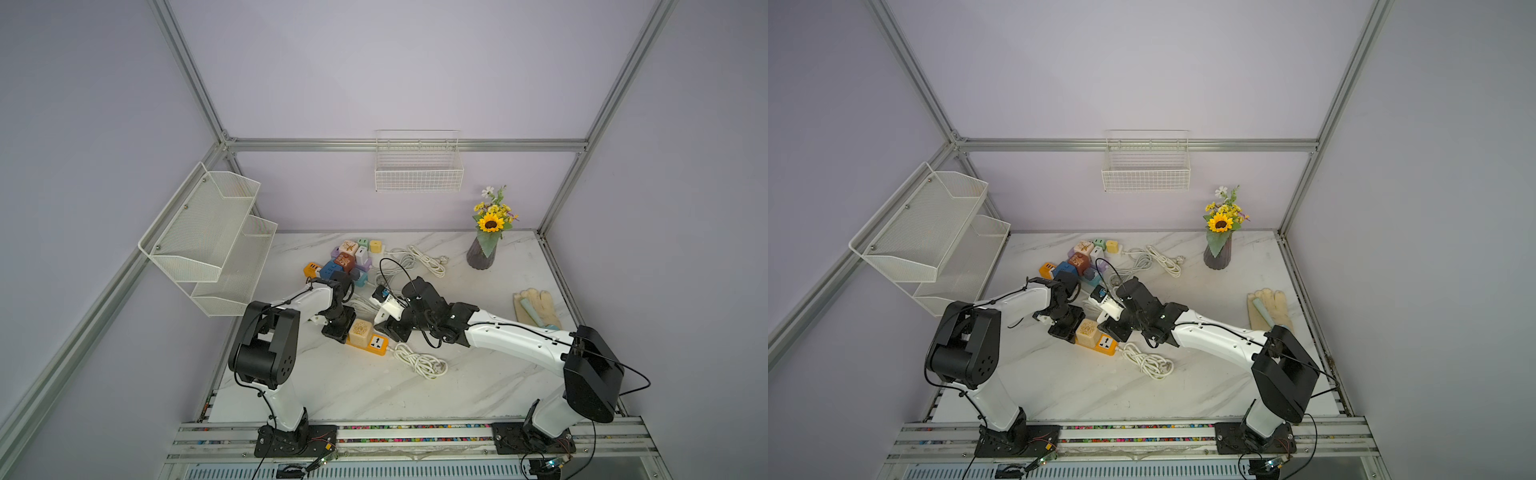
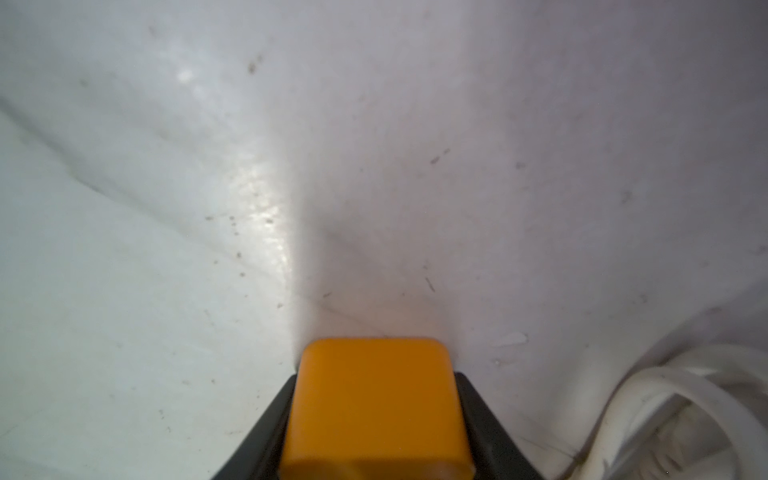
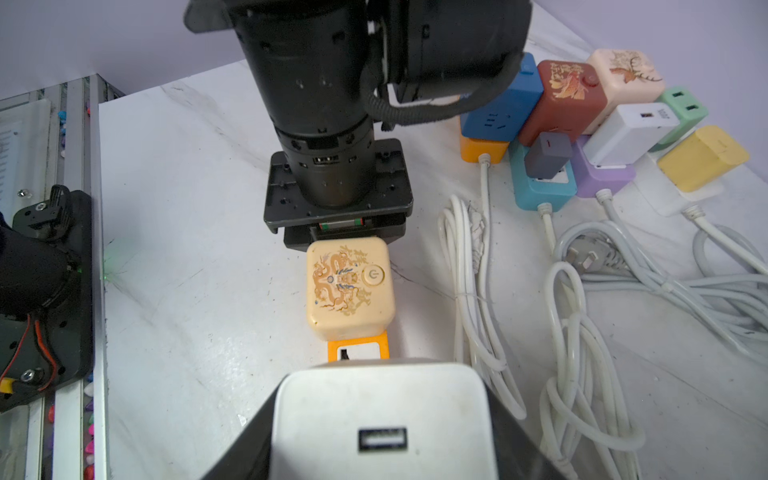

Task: Pull the plug off the socket
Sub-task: Place the plug at the center of the board.

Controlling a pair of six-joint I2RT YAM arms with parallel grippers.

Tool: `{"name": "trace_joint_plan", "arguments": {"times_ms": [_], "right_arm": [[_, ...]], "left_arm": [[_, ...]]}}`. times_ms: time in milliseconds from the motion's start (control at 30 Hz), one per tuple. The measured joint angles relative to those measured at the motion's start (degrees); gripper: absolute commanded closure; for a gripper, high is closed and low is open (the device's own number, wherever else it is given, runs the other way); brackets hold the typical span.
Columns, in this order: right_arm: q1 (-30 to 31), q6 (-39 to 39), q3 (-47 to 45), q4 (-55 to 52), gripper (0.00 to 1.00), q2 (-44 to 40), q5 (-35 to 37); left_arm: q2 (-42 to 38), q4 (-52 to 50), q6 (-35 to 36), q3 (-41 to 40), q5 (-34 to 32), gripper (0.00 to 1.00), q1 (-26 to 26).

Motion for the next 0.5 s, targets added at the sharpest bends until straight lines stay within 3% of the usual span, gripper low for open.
{"name": "trace_joint_plan", "arguments": {"times_ms": [167, 500], "right_arm": [[0.0, 4.5, 0.0, -6.5, 0.71, -2.9, -0.3], [0.2, 22.3, -5.5, -21.1, 0.72, -15.0, 0.1]], "left_arm": [[-0.8, 1.0, -1.9, -1.0, 0.0, 1.00, -0.2], [-1.4, 2.6, -7.5, -1.9, 0.4, 1.00, -3.5]]}}
